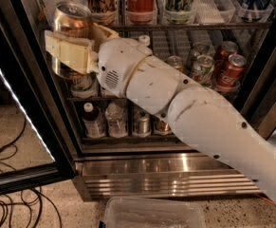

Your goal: Pick orange can from top shelf of fridge

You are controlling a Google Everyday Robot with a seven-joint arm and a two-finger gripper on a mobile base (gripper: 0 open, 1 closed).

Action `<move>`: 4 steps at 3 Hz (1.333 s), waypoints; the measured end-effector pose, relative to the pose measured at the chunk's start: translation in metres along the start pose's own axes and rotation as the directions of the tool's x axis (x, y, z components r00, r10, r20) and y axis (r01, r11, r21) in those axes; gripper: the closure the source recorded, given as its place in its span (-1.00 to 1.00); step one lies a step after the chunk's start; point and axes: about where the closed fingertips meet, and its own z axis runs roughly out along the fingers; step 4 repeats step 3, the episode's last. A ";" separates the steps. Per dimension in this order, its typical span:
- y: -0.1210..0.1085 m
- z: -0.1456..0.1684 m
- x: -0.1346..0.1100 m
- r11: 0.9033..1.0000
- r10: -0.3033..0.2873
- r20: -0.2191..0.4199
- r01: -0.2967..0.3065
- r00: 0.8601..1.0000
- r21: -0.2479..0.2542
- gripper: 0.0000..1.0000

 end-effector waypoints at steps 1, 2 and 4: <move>0.012 -0.020 0.019 0.996 0.088 -0.038 -0.088 0.995 -0.001 1.00; 0.020 -0.051 0.039 0.990 0.142 -0.061 -0.139 0.988 0.037 1.00; 0.025 -0.079 0.054 0.981 0.177 -0.091 -0.168 0.980 0.099 1.00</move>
Offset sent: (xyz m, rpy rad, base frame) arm -0.0690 -0.0376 -0.0841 0.0489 0.2357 -0.0166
